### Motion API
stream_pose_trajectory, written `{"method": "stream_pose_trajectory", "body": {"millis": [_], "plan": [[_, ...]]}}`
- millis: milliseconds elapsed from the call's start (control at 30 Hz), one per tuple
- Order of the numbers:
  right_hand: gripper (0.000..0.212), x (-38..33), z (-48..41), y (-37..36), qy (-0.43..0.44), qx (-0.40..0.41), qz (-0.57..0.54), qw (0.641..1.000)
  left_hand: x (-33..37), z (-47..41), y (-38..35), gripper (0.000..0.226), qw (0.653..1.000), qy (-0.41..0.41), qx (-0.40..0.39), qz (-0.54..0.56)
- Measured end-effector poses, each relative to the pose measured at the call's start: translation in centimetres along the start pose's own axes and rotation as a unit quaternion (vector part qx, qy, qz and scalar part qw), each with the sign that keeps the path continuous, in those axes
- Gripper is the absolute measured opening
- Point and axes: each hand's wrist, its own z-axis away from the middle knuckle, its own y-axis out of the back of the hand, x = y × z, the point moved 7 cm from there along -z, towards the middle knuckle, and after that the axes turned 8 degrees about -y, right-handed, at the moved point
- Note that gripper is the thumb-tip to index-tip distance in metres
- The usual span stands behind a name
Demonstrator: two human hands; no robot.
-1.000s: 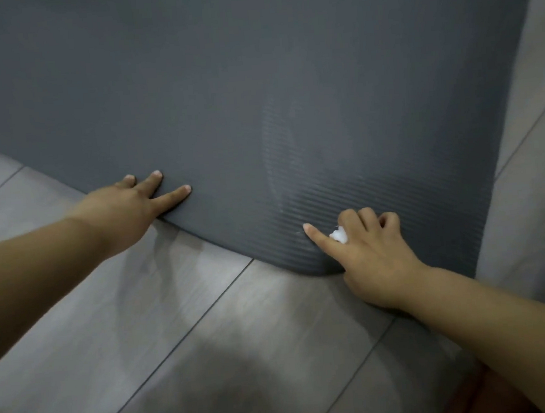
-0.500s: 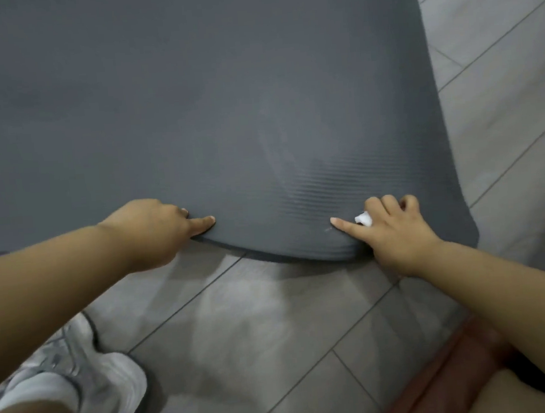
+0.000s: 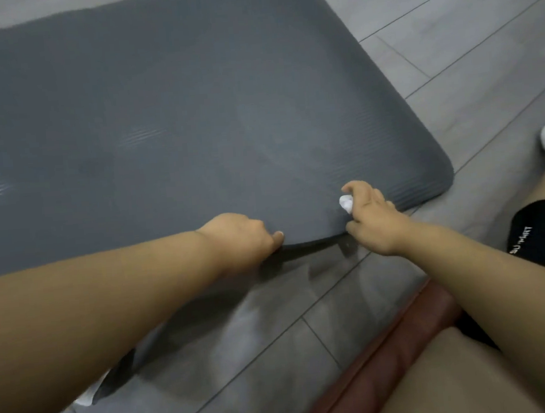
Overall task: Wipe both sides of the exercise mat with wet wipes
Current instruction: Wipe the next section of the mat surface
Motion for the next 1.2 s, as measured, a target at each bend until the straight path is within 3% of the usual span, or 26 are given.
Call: {"method": "stream_pose_trajectory", "body": {"millis": [100, 233, 333, 467, 600, 700, 767, 833, 933, 967, 1000, 1067, 1133, 1200], "plan": [[0.029, 3.3, -0.5, -1.2, -0.059, 0.01, -0.037, 0.998, -0.2, -1.3, -1.4, 0.044, 0.996, 0.022, 0.044, 0.079], [0.032, 5.4, -0.9, -0.5, -0.099, 0.111, -0.08, 0.986, -2.2, -0.7, -4.4, 0.042, 0.98, 0.028, 0.095, 0.172], [0.037, 4.8, -1.7, 1.0, -0.087, 0.204, -0.135, 0.966, -5.1, -0.1, -6.8, 0.054, 0.981, 0.082, 0.064, 0.167], [0.048, 3.6, -3.8, -0.9, -0.103, 0.145, -0.108, 0.978, -5.2, -1.3, -9.2, 0.06, 0.979, 0.112, 0.003, 0.169], [0.032, 3.9, -4.0, -1.8, -0.072, 0.182, -0.031, 0.98, -5.1, -1.9, -9.6, 0.062, 0.984, 0.122, 0.034, 0.122], [0.027, 4.6, -3.2, -2.2, -0.132, 0.217, -0.092, 0.963, -5.1, -2.0, -9.8, 0.063, 0.987, 0.122, 0.045, 0.098], [0.022, 1.6, -1.8, -3.6, -0.071, 0.232, -0.117, 0.963, -5.0, -2.1, -9.9, 0.064, 0.986, 0.128, 0.045, 0.097], [0.012, -3.3, 0.3, -5.8, 0.082, 0.185, -0.132, 0.97, -5.0, -2.1, -9.8, 0.068, 0.984, 0.134, 0.046, 0.108], [0.004, -6.6, 2.6, -7.5, 0.285, 0.136, -0.041, 0.948, -5.6, -1.7, -9.2, 0.083, 0.977, 0.143, 0.065, 0.146], [0.006, -5.4, 1.6, -7.0, 0.269, 0.15, -0.005, 0.951, -6.0, -1.4, -9.0, 0.088, 0.972, 0.147, 0.076, 0.165], [0.008, -3.2, 0.0, -5.8, 0.189, 0.177, 0.016, 0.966, -6.4, -1.1, -8.8, 0.094, 0.966, 0.153, 0.087, 0.188], [0.023, 2.2, -2.4, -2.9, -0.002, 0.234, -0.034, 0.972, -7.3, -0.6, -8.8, 0.106, 0.952, 0.172, 0.097, 0.233], [0.029, 5.8, -3.2, -1.5, -0.138, 0.252, -0.105, 0.952, -7.6, -0.5, -9.1, 0.112, 0.952, 0.177, 0.087, 0.234], [0.024, 4.5, -3.4, -2.3, -0.163, 0.243, -0.105, 0.95, -7.5, -0.9, -9.3, 0.11, 0.959, 0.176, 0.079, 0.206]]}}
